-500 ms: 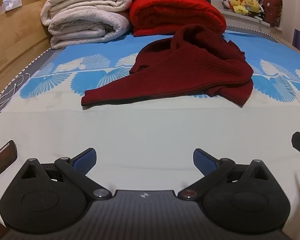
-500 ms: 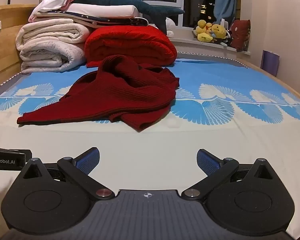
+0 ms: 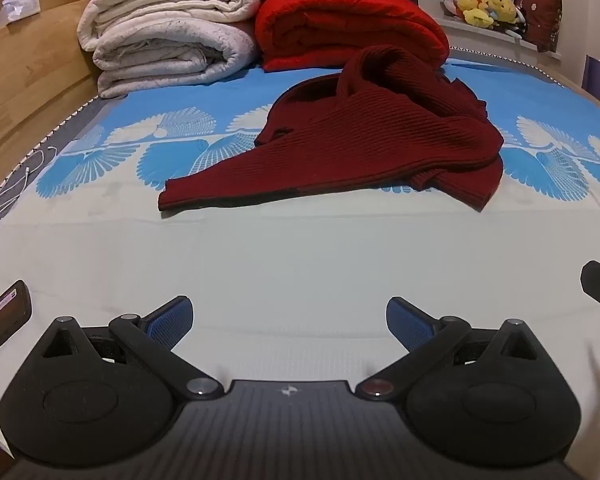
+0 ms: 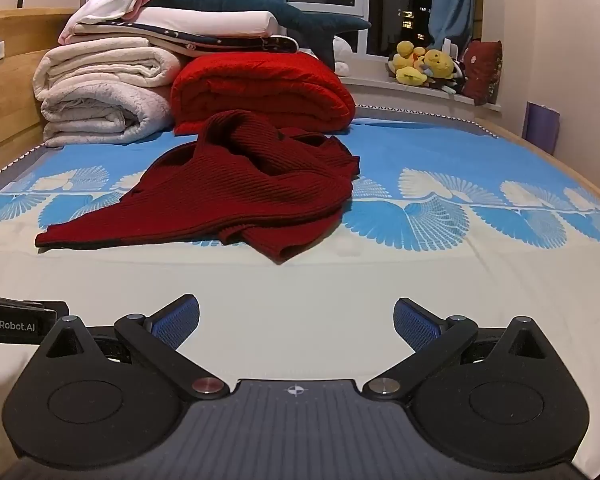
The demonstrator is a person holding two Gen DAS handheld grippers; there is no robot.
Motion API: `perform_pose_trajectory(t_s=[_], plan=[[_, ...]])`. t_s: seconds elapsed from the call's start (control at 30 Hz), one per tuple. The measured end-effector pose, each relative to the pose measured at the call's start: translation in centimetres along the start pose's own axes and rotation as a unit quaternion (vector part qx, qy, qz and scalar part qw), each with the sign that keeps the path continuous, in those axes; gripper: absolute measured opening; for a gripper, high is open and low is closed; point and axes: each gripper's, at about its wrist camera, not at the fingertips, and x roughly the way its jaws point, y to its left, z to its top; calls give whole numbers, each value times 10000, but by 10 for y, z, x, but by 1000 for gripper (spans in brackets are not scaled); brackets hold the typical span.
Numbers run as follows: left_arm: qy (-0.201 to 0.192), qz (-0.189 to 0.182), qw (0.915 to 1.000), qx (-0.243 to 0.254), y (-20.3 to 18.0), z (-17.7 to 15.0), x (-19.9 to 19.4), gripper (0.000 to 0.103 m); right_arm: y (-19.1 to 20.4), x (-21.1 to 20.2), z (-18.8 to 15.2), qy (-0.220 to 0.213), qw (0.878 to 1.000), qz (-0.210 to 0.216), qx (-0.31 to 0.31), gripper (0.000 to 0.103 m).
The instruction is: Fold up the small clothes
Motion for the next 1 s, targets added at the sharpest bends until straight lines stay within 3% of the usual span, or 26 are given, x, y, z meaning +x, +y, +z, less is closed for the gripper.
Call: perform_pose_trajectory(t_s=[1.0], plan=[[20, -3, 10000, -14, 1, 0, 1, 103, 2, 1, -2, 11, 10000, -3, 1, 102]])
